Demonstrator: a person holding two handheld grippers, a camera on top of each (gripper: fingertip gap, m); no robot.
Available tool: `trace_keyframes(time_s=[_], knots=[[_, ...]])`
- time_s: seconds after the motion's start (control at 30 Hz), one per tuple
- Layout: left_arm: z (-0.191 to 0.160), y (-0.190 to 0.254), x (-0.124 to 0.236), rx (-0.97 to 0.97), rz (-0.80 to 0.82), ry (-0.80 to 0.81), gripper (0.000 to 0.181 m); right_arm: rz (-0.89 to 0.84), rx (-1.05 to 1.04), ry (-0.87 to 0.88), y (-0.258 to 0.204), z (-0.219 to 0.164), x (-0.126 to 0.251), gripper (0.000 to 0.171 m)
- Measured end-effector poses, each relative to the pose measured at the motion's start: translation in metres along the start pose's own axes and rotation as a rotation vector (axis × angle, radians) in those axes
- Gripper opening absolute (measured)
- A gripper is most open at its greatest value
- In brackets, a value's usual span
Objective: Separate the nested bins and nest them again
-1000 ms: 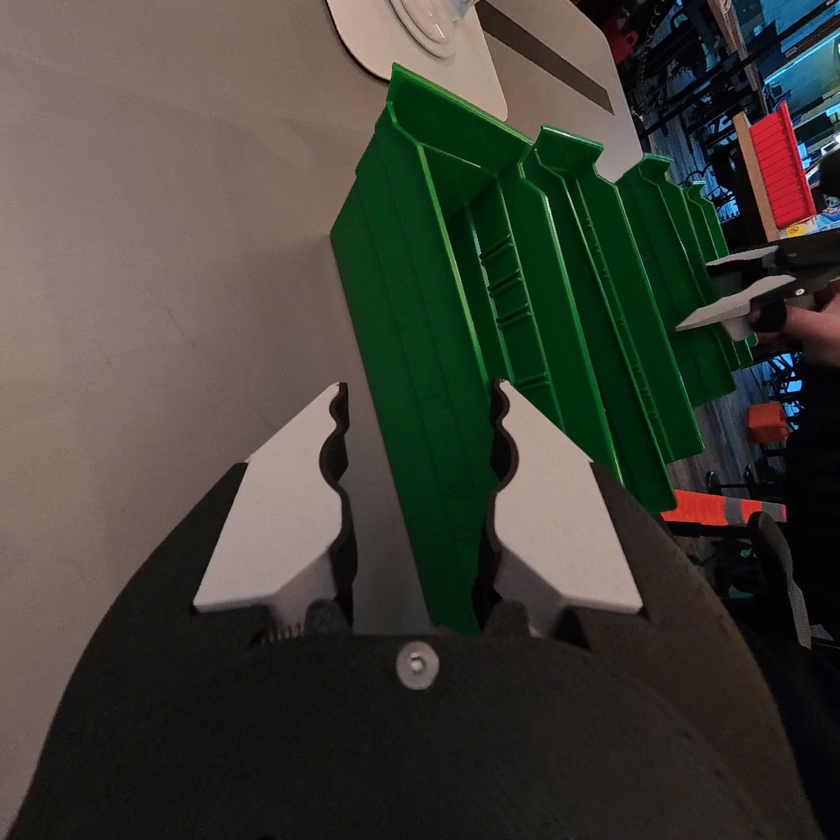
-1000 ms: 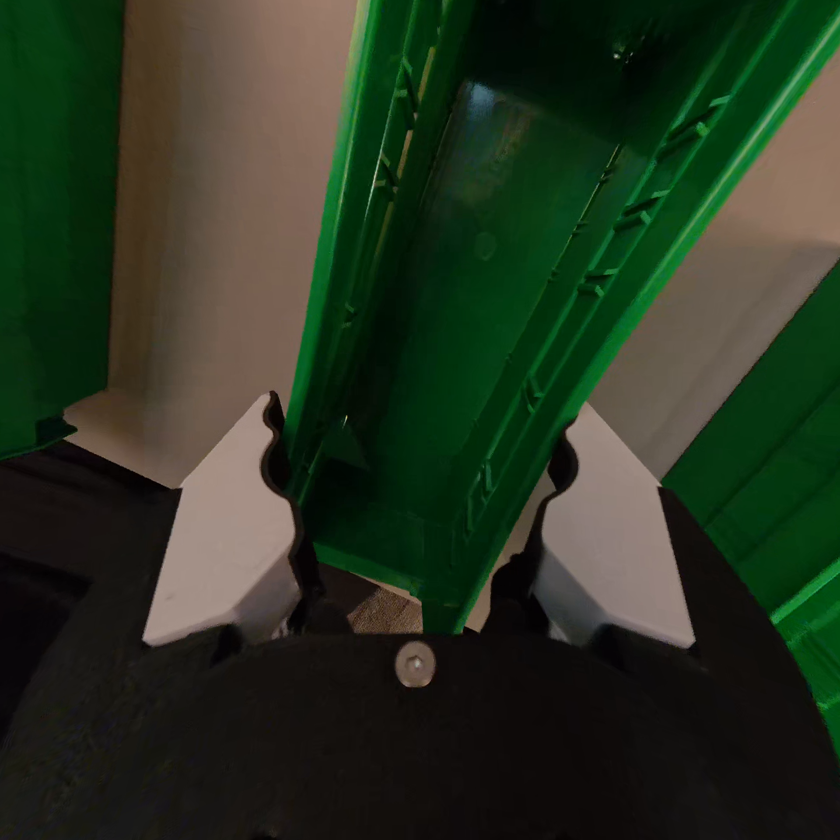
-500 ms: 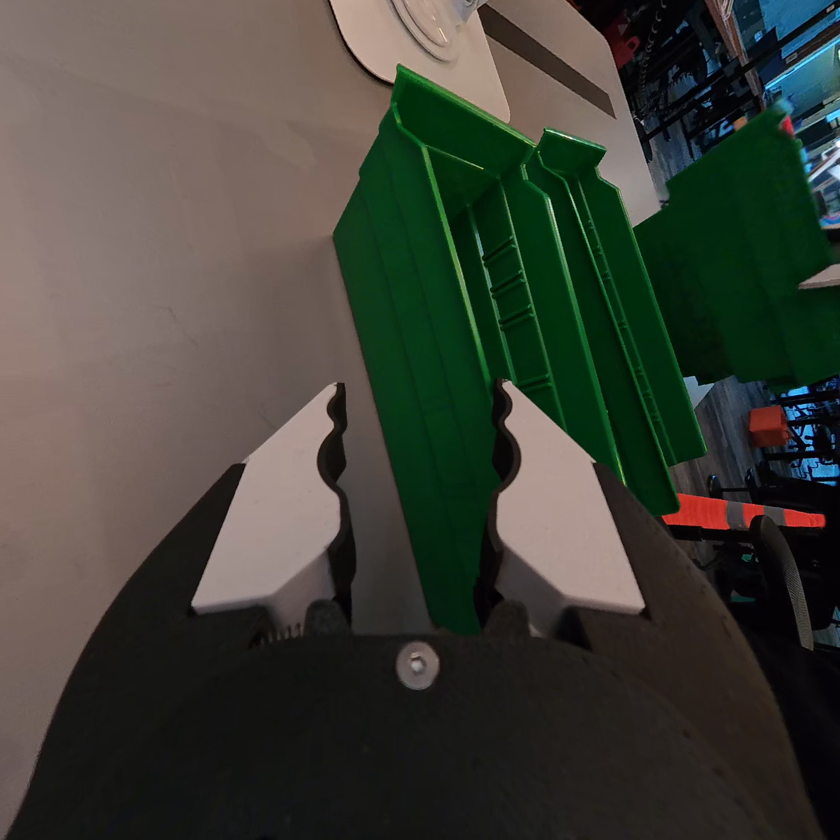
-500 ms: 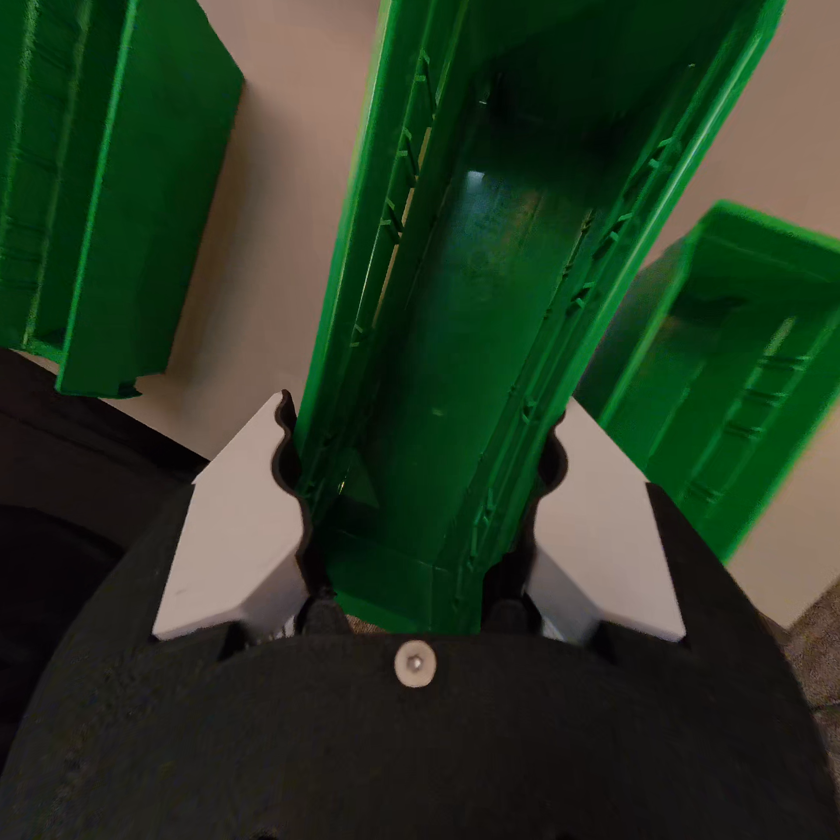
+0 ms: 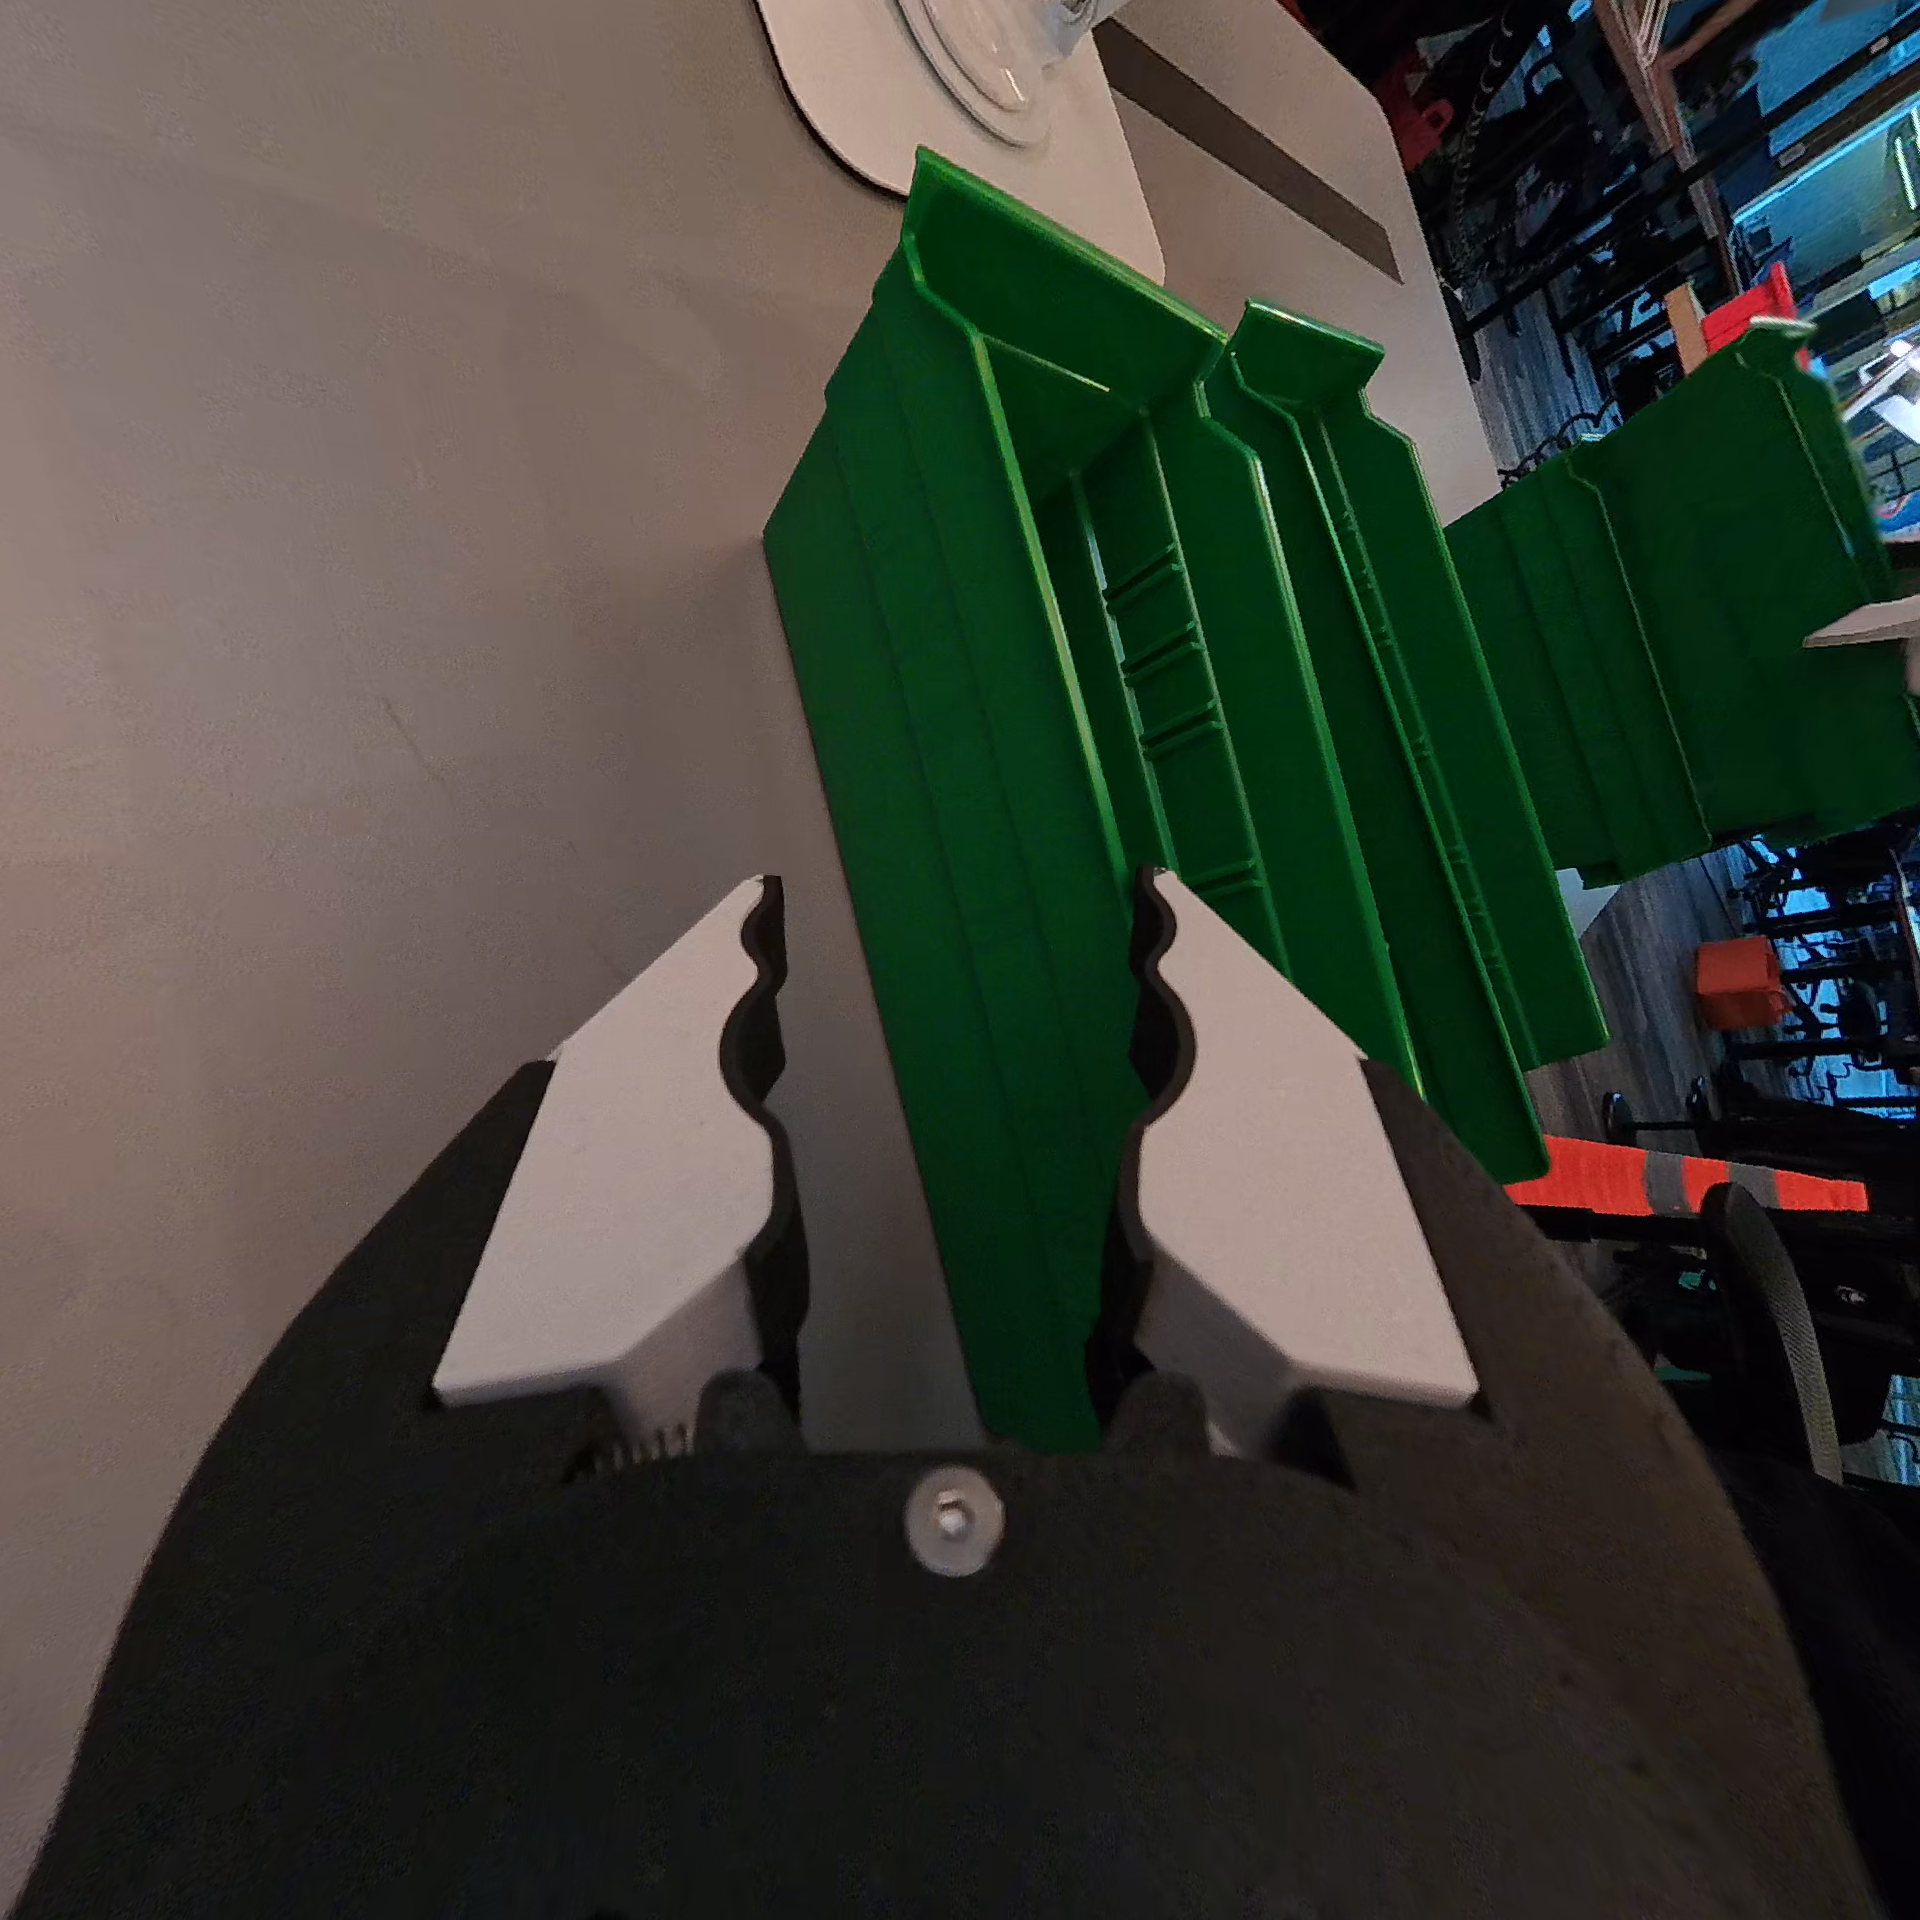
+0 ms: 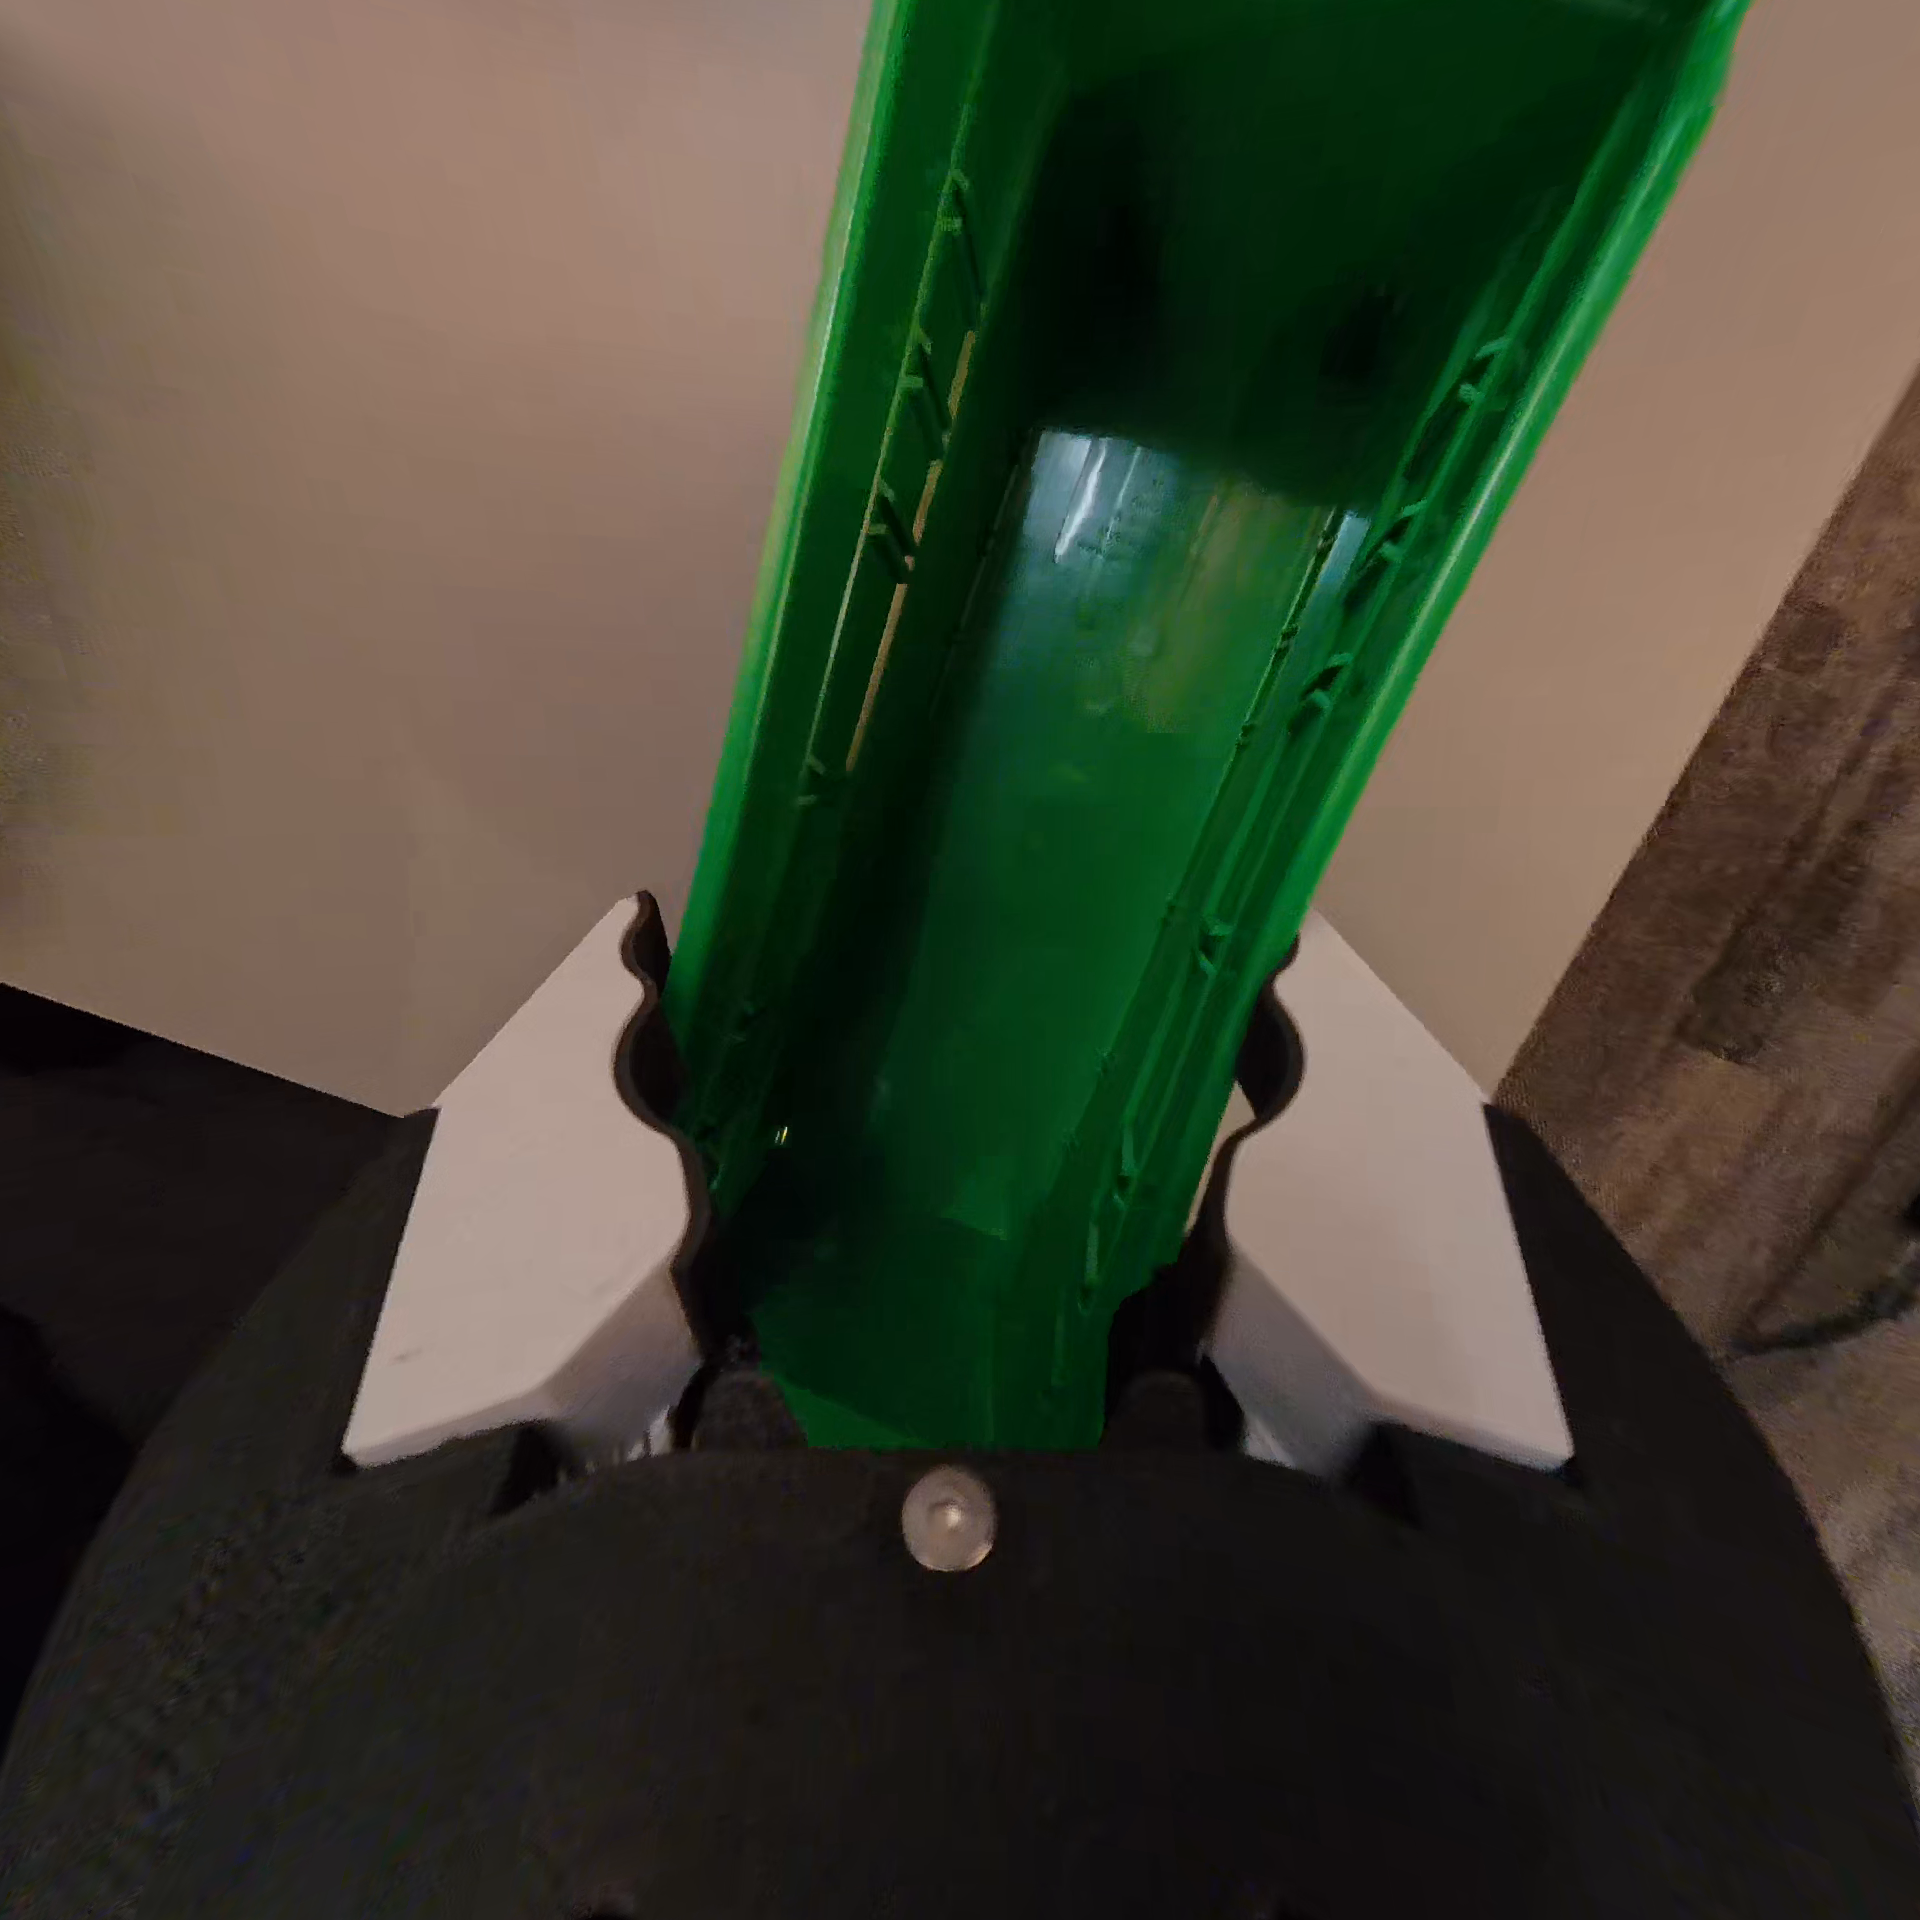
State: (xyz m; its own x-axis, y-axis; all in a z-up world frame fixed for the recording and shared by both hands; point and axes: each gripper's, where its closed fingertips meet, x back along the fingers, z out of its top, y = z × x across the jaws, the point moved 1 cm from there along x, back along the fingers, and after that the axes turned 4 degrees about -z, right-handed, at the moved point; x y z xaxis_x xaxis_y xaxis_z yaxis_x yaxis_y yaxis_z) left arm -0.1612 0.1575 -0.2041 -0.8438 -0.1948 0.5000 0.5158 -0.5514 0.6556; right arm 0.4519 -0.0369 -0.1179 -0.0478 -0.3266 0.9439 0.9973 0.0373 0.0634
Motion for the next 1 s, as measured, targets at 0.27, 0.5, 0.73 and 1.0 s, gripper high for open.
trace_keyframes(time_s=[0.27,0.5,0.73,1.0], knots=[[0.0,0.0,-0.001,0.005,-0.003,0.001,0.066,0.043,-0.032,-0.012,-0.002,-0.007,-0.028,0.114],[-0.001,0.0,-0.002,0.01,-0.01,0.001,0.066,0.039,-0.048,-0.025,0.002,-0.022,-0.062,0.123],[-0.002,0.001,-0.002,0.008,-0.012,-0.004,0.066,0.018,-0.049,-0.054,0.004,-0.023,-0.063,0.142],[-0.001,0.001,-0.003,0.008,-0.005,-0.005,0.066,0.011,-0.047,0.076,-0.047,0.018,-0.002,0.143]])
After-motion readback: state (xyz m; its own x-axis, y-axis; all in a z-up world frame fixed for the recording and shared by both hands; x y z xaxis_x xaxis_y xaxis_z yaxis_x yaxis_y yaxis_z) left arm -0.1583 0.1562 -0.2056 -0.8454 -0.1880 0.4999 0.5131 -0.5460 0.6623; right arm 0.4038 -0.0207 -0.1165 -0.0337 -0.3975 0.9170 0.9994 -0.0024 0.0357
